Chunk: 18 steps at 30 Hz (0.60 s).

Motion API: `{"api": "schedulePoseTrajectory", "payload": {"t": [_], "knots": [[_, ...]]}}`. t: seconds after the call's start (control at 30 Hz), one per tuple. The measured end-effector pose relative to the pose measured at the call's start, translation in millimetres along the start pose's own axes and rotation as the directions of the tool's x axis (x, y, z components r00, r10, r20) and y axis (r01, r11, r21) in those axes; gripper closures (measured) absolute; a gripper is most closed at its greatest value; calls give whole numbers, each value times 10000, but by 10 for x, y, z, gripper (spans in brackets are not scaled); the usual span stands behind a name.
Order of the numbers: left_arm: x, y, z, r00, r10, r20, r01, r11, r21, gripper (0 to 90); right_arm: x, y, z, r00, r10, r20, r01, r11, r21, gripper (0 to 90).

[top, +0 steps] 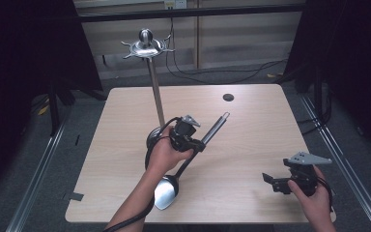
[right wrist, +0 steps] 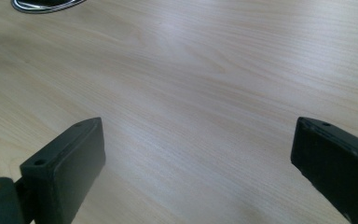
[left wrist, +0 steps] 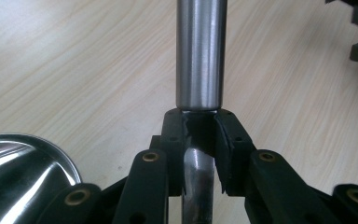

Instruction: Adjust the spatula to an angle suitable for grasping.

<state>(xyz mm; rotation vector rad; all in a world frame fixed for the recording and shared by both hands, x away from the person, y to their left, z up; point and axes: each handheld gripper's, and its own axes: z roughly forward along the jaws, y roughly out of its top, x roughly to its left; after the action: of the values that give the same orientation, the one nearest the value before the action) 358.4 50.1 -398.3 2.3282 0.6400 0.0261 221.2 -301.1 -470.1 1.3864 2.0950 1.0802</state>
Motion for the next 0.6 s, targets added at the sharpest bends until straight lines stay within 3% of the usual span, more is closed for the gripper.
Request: {"api": "schedulePoseTrajectory", "payload": {"t": [0.07, 0.23, 0.37, 0.5, 0.6], "knots": [[17, -22, -41, 9994, -34, 352, 42, 9997, -243, 753, 0, -2, -3, 10000, 14, -28, -14, 10000, 49, 27], [30, -56, -138, 9991, -164, 398, 197, 9964, -828, 753, 7, -7, 5, 10000, -20, -19, 21, 10000, 69, 27], [33, -77, -269, 9990, -209, 391, 269, 9871, -1581, 754, 13, -6, 7, 10000, -19, -11, 19, 10000, 83, 27], [21, -79, -344, 9993, -13, 384, 80, 9846, -1744, 754, 9, -8, 15, 10000, -38, -2, 38, 10000, 50, 27], [22, -105, -418, 9992, 60, 391, 21, 9787, -2055, 755, 19, -1, 24, 10000, -60, -32, 60, 10000, 34, 27]]}}
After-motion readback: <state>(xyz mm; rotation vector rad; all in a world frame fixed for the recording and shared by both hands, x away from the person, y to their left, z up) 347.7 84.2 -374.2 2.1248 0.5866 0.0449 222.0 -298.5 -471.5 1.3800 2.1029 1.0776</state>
